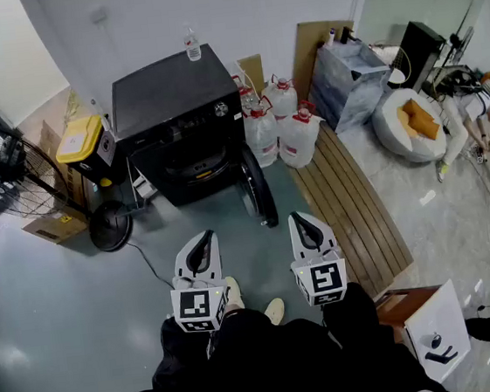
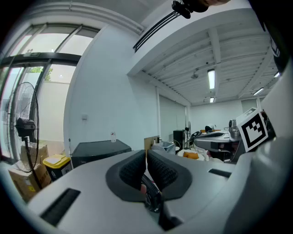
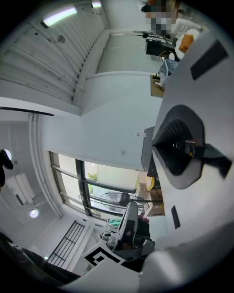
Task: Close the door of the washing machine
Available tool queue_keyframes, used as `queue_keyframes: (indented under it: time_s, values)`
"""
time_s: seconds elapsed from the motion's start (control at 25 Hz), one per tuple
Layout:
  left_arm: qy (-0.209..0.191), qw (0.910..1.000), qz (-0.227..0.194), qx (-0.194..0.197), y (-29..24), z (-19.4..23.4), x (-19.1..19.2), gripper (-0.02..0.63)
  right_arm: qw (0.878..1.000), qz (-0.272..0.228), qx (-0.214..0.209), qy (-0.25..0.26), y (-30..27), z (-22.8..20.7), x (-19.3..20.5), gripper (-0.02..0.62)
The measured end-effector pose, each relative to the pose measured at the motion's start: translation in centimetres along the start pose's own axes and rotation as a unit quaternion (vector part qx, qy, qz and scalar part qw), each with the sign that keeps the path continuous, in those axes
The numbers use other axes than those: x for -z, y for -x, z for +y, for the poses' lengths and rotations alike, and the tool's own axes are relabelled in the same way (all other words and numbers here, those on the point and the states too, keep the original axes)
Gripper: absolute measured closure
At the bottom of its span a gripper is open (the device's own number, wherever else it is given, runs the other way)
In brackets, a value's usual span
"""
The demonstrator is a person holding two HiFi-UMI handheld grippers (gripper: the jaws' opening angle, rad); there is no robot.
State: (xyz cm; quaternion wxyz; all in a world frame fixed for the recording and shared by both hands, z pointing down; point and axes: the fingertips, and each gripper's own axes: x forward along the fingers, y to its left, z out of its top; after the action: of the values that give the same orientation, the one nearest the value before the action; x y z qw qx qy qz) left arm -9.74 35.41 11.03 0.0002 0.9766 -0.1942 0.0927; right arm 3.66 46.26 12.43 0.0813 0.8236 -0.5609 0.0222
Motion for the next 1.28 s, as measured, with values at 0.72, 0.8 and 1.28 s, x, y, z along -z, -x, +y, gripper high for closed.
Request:
queue_keyframes:
  time_s: [0.72, 0.8, 1.28]
  values:
    - [0.02, 0.9991, 0.038, 0.001, -4.0, 0.4, 4.0, 0.575, 0.999, 0.041, -0.013, -0.017, -3.4, -1.2, 4.8, 0.578]
    - [0.025, 0.9984, 0.05, 0.004, -5.3, 1.1, 5.4, 0.575, 0.998, 0.055, -0.012, -0.024, -4.8, -1.2, 6.3, 0.578]
    - [0.062, 0.9924, 0.105, 0.02, -15.7, 5.2, 15.6, 0.575, 0.99, 0.134, -0.01, -0.042, -14.1, -1.6, 18.2, 0.578]
